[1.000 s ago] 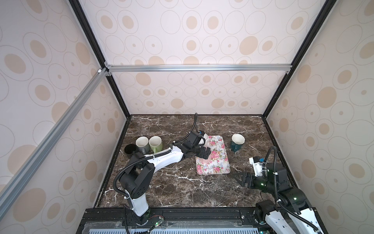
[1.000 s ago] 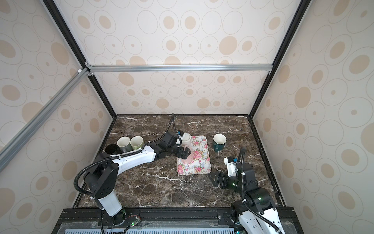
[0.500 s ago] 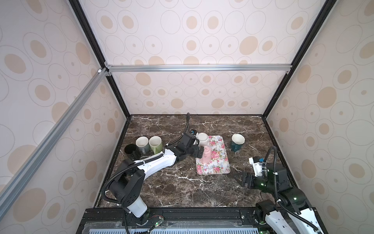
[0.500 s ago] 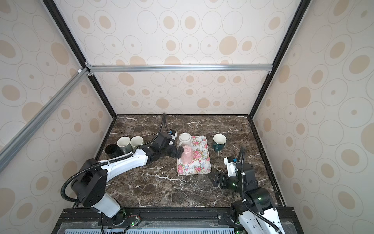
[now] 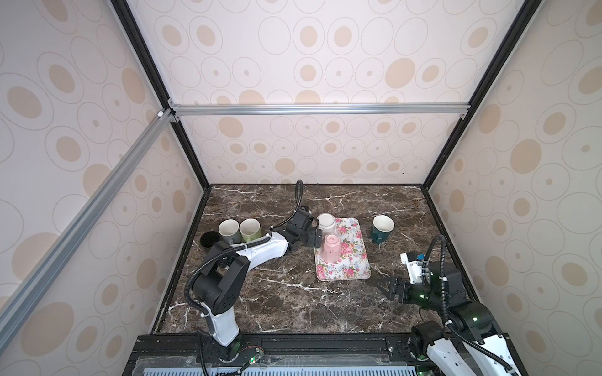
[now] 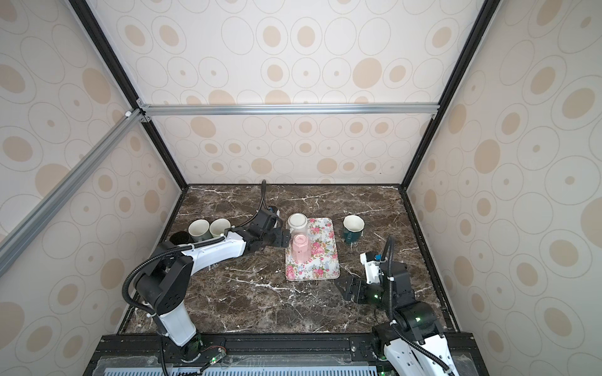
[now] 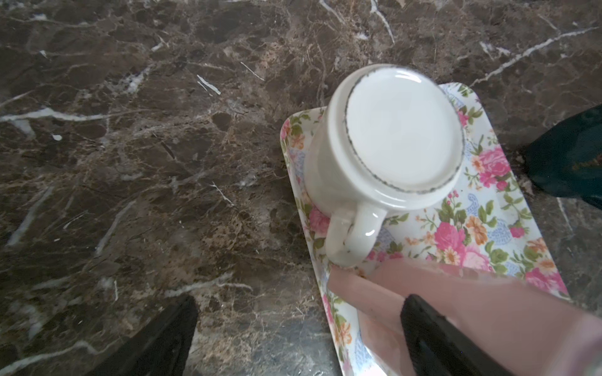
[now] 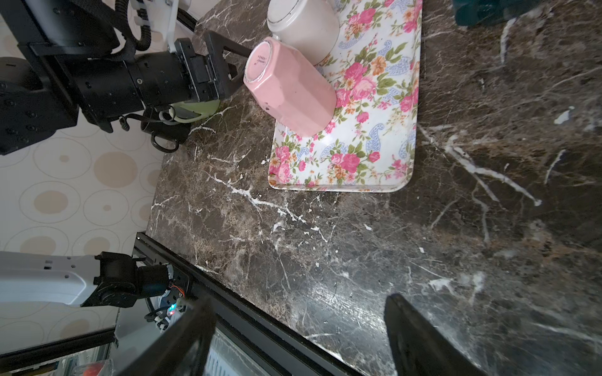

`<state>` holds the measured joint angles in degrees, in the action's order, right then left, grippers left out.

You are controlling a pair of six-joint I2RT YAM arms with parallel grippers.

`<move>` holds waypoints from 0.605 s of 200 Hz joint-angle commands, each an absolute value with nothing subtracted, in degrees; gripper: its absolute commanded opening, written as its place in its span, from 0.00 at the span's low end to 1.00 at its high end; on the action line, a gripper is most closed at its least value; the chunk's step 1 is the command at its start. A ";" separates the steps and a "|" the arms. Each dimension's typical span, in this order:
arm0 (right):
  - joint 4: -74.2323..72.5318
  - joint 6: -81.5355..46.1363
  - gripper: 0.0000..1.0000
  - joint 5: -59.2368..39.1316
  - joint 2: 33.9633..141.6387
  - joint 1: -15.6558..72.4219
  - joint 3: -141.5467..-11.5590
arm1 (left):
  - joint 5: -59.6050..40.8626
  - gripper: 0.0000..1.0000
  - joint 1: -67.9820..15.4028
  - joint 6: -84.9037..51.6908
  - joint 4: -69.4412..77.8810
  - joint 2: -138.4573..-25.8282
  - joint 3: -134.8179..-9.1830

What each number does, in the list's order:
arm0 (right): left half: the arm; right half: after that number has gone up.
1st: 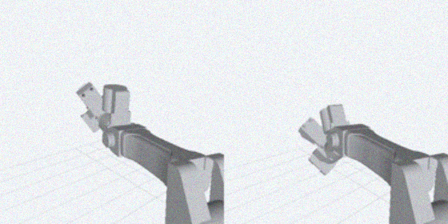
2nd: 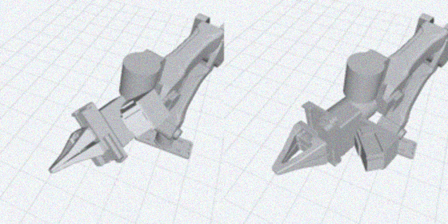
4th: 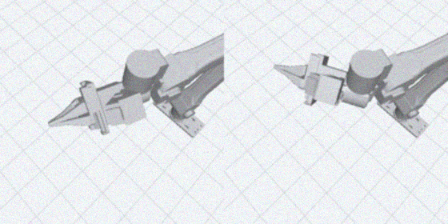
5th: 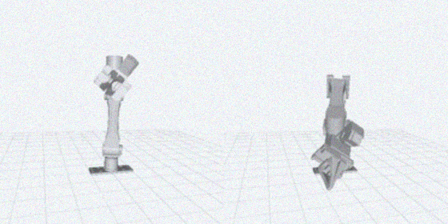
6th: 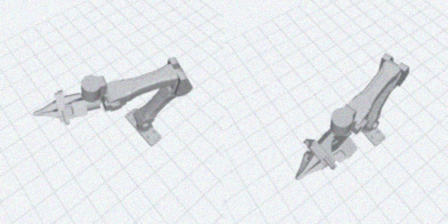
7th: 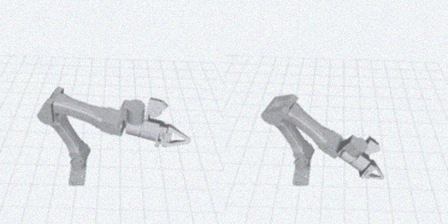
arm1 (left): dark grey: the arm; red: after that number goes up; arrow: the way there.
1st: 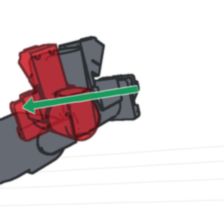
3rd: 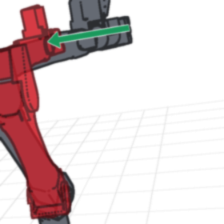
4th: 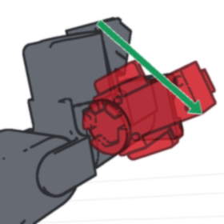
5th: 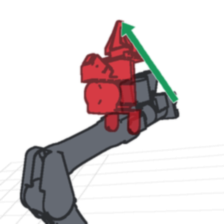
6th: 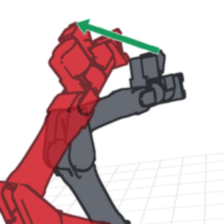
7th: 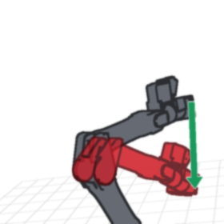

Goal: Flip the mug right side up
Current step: 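Move the left gripper over the upside-down pink mug on the tray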

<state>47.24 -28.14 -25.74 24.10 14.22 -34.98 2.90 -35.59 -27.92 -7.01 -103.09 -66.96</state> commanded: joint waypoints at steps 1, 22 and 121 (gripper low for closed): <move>47.72 -27.84 0.84 -26.29 23.89 13.90 -34.45 | 2.39 0.98 -35.07 -29.43 -7.21 -104.84 -70.49; 47.73 -27.92 0.84 -25.97 24.47 13.89 -34.45 | 0.65 0.98 -34.80 -30.35 -5.64 -105.58 -70.79; 47.29 -29.80 0.84 -24.85 26.12 13.91 -33.49 | 5.27 0.98 -34.76 -23.56 -11.83 -108.50 -74.23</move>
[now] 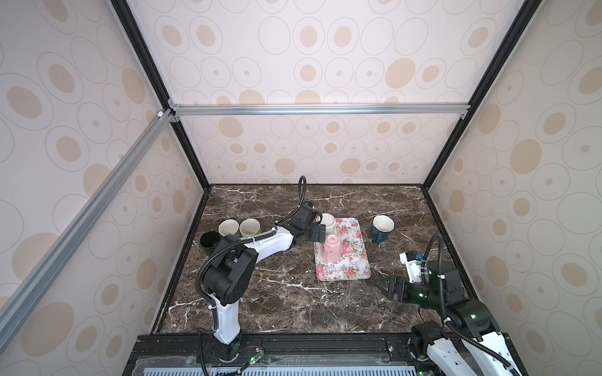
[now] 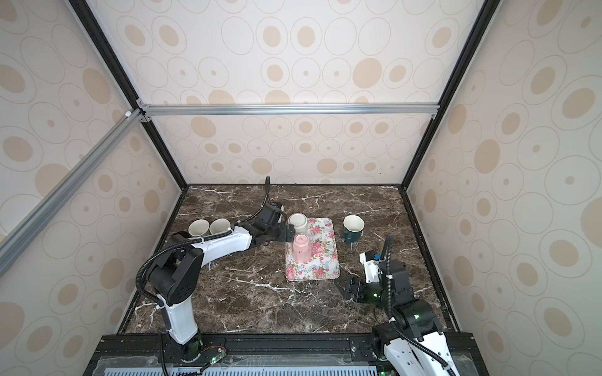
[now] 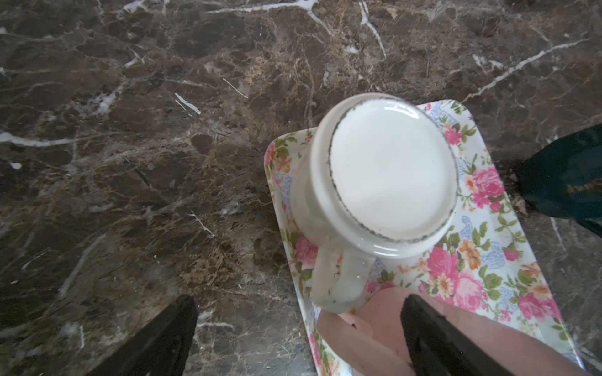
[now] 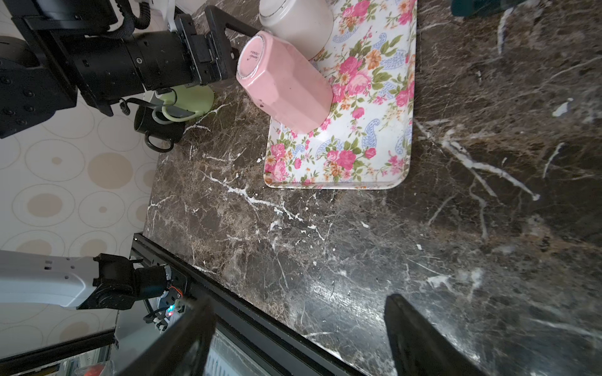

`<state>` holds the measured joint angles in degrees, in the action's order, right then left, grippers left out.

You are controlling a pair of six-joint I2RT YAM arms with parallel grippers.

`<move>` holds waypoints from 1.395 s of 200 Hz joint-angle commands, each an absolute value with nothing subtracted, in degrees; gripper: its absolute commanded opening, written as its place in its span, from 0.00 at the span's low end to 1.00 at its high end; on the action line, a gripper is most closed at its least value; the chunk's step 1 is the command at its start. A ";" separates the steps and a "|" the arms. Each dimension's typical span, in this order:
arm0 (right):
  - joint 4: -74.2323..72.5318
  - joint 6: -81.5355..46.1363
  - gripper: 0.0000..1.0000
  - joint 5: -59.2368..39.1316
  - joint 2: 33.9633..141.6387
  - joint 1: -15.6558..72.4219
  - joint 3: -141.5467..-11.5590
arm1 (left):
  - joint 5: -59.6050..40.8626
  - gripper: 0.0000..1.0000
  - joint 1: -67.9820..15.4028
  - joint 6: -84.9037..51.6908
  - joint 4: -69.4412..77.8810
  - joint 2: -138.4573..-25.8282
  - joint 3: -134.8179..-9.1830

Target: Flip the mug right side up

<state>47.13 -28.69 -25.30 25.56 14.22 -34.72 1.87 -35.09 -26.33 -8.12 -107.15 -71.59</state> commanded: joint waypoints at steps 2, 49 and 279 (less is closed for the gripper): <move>47.29 -29.86 0.84 -24.87 26.17 13.89 -33.49 | 5.45 0.98 -34.73 -23.45 -12.01 -108.64 -74.35; 47.54 -29.83 0.85 -24.87 25.58 13.93 -33.66 | 7.35 0.98 -34.90 -21.75 -12.40 -107.21 -72.18; 47.46 -29.00 0.84 -26.10 25.31 13.92 -33.75 | 8.17 0.98 -38.82 -19.31 -18.24 -111.75 -81.83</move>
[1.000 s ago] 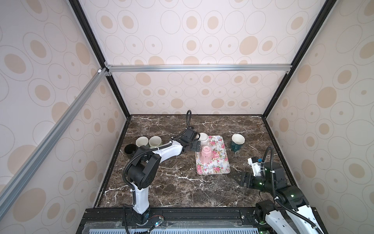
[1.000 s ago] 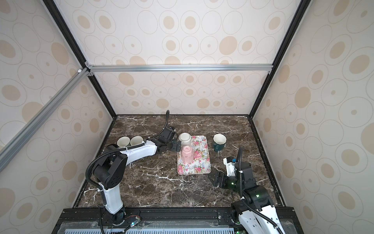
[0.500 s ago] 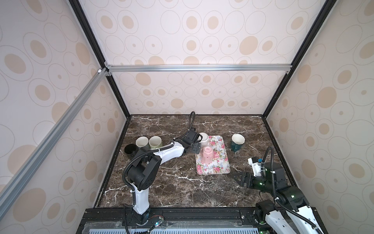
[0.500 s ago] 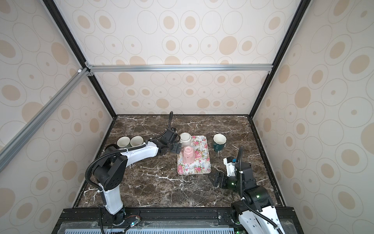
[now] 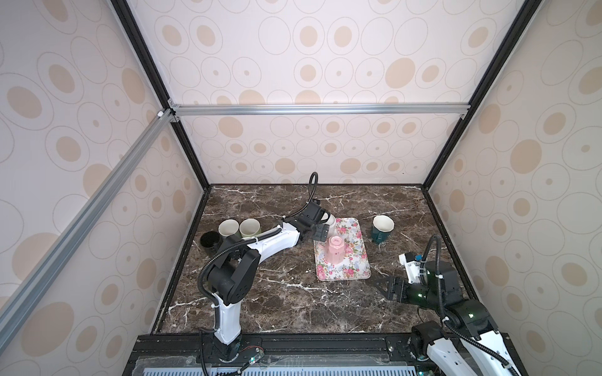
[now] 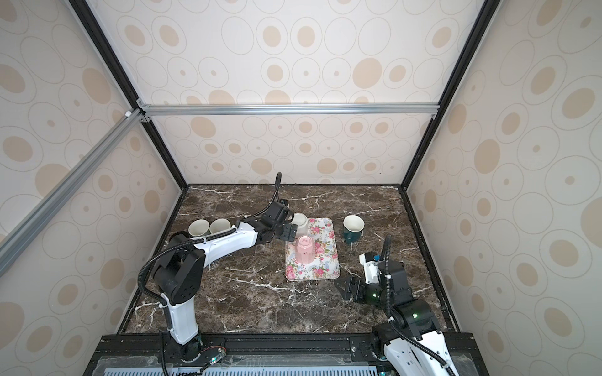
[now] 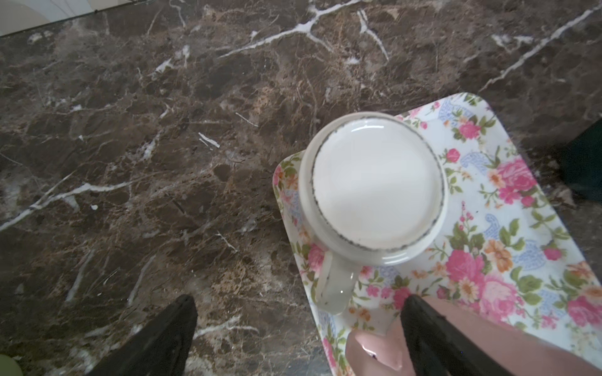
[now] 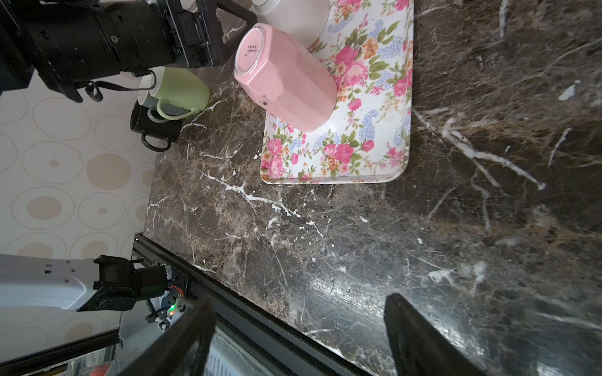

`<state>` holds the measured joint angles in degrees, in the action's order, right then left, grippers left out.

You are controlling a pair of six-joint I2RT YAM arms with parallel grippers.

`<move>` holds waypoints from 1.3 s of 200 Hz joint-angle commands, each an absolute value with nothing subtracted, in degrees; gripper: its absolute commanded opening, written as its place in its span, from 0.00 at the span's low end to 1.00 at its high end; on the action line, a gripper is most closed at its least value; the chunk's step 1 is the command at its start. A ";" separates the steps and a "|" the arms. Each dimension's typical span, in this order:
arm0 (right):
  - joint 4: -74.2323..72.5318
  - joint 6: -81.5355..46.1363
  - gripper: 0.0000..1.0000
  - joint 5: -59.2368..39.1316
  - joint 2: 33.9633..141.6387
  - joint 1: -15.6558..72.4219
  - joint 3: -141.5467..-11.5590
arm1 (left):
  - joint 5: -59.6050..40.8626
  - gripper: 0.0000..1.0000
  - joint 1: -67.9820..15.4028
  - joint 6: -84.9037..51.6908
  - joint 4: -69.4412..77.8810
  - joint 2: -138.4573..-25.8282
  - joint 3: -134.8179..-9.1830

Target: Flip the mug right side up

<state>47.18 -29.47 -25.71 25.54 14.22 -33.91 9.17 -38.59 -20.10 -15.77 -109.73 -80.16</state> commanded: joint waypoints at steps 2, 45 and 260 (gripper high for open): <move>47.46 -28.92 0.85 -26.10 25.36 13.89 -33.75 | 8.24 0.98 -38.84 -19.26 -18.27 -111.78 -81.83; 47.03 -28.82 0.85 -26.05 26.16 13.88 -33.60 | 9.56 0.98 -38.86 -17.20 -19.40 -112.41 -80.86; 47.01 -28.99 0.84 -25.75 26.37 13.88 -33.51 | 10.76 0.98 -49.27 -13.60 -23.28 -104.77 -73.30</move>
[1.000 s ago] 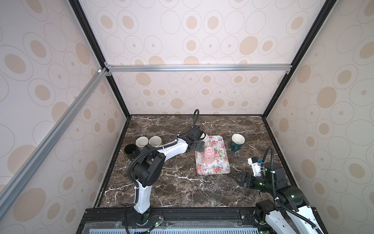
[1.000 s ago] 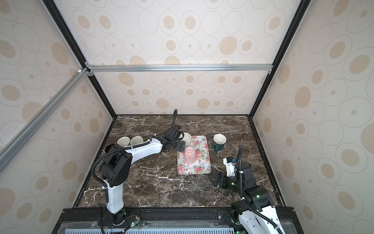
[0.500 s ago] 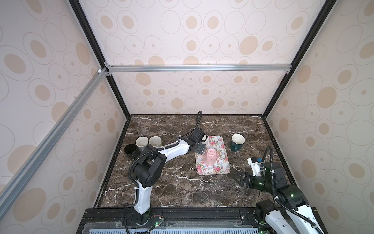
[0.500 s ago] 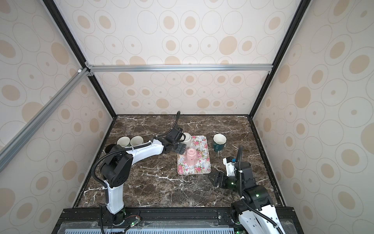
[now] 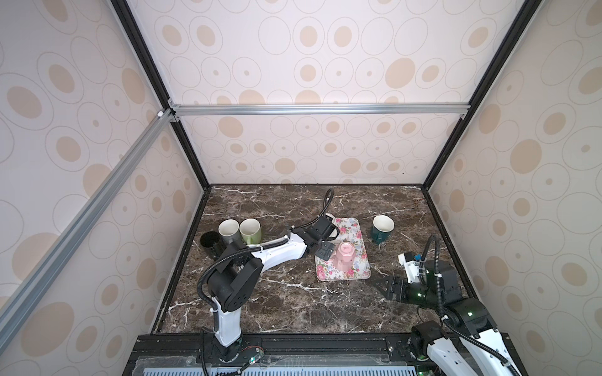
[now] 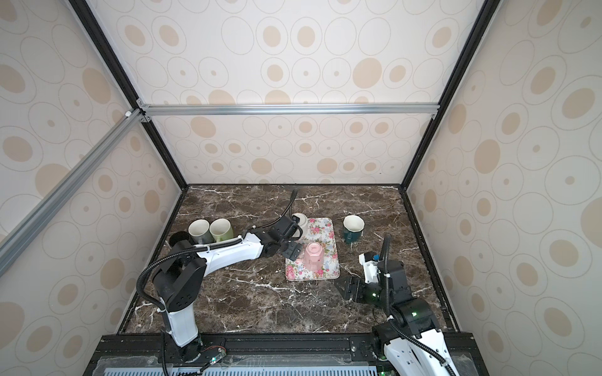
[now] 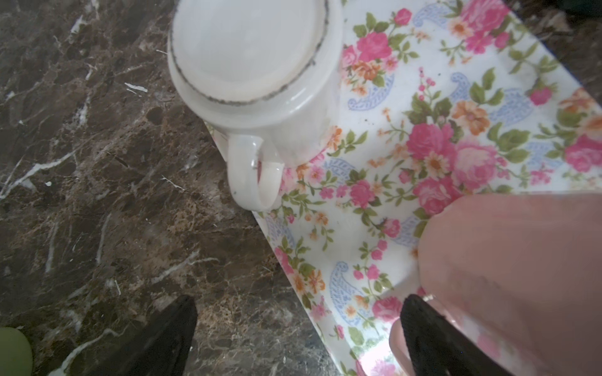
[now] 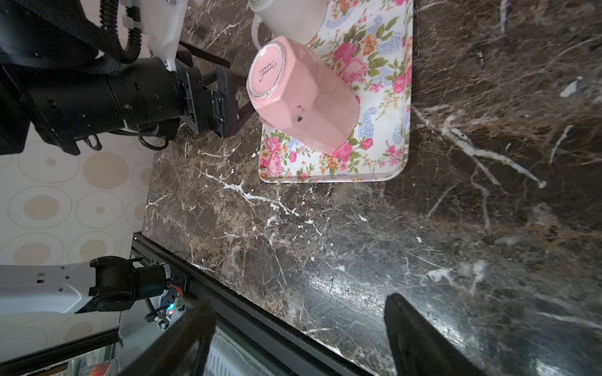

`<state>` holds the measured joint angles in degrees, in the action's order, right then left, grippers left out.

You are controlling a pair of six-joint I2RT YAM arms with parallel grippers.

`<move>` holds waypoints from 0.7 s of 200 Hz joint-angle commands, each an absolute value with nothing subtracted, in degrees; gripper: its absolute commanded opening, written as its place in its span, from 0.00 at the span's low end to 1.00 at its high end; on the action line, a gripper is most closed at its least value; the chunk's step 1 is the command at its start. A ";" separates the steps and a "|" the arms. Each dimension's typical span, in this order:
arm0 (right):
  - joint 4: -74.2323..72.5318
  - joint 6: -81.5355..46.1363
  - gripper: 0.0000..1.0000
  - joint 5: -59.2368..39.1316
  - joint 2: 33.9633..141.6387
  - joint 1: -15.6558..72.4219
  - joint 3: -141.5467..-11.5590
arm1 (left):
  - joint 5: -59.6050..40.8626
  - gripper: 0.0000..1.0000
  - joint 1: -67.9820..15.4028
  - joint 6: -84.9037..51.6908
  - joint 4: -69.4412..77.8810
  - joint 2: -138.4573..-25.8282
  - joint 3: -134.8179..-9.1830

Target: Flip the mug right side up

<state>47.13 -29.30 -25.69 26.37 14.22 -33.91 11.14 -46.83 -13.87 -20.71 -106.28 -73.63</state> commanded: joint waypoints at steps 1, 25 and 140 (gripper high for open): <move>47.02 -28.91 0.85 -25.75 26.37 13.88 -33.50 | 10.78 0.98 -49.42 -13.61 -23.28 -104.72 -73.39; 47.11 -28.97 0.85 -25.75 26.20 13.97 -33.57 | 11.46 0.98 -51.81 -14.46 -24.92 -104.66 -73.65; 46.94 -29.33 0.84 -25.06 25.69 13.91 -33.46 | 3.00 0.98 -52.65 -19.08 -28.81 -93.21 -70.97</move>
<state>47.13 -29.32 -25.47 26.35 14.22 -33.91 7.60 -52.51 -18.63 -26.94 -95.64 -70.72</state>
